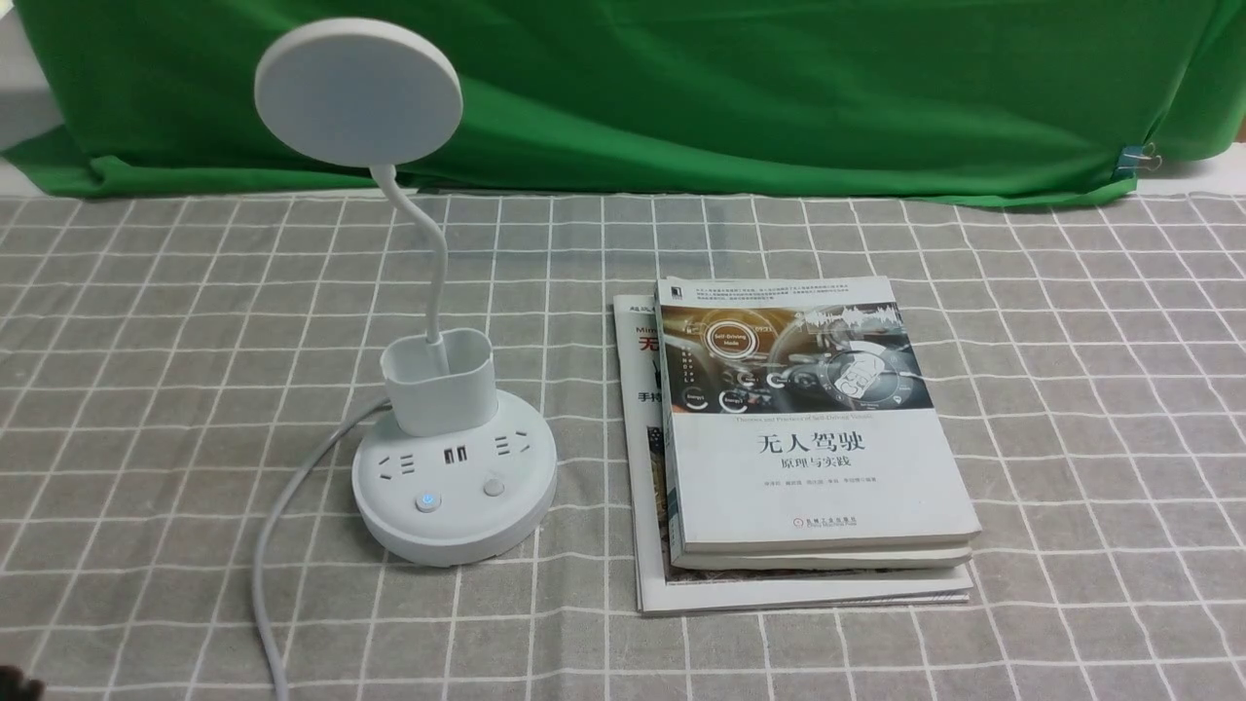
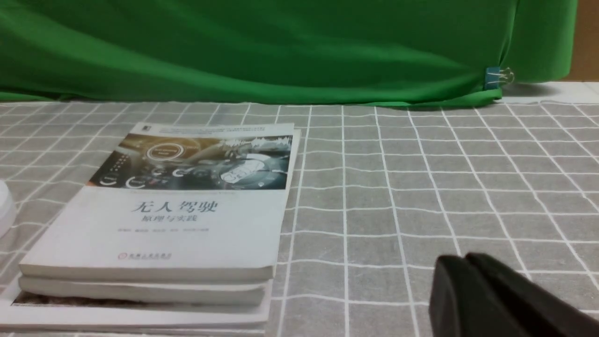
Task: Turn off the desk lamp on the grey coffee tablecloth by hand.
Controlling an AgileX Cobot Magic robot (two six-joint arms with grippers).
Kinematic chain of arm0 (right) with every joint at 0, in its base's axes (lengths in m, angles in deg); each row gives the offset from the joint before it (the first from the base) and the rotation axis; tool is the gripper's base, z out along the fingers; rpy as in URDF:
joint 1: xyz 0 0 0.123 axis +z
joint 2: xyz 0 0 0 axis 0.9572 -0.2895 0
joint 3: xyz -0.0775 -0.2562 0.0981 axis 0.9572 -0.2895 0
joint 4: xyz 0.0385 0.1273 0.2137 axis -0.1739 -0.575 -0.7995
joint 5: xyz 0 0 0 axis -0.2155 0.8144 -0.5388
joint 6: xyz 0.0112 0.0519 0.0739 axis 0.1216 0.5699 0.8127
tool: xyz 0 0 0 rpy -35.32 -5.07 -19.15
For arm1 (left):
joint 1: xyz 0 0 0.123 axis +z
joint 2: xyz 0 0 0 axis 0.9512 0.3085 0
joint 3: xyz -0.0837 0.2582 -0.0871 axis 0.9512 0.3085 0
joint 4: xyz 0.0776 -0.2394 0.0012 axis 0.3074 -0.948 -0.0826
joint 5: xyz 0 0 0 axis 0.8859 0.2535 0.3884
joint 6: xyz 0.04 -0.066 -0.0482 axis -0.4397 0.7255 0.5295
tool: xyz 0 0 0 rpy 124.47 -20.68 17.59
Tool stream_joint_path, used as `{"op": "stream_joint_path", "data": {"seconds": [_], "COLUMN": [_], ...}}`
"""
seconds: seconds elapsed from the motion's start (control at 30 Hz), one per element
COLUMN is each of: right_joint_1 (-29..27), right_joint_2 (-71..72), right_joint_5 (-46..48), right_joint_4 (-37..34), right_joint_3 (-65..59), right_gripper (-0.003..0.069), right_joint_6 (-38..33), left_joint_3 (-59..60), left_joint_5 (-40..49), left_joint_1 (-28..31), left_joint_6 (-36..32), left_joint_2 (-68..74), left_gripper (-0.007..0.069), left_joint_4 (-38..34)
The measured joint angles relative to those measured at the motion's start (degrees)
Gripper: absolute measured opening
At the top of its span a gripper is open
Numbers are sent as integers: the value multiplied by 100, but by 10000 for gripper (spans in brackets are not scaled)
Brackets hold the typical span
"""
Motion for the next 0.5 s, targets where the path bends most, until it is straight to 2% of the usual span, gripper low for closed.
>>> {"op": "stream_joint_path", "data": {"seconds": [0.23,0.4,0.5], "right_joint_1": [0,0,0], "right_joint_2": [0,0,0], "right_joint_5": [-1,-1,-1], "right_joint_4": [0,0,0], "right_joint_3": [0,0,0], "right_gripper": [36,36,36], "right_joint_6": [0,0,0], "left_joint_3": [0,2,2], "left_joint_5": [1908,2146,2169], "left_joint_1": [298,532,455], "left_joint_6": [-19,-58,-58], "left_joint_2": [-604,-620,-620], "left_gripper": [-1,-1,-1], "left_joint_4": [-167,-180,-180]}}
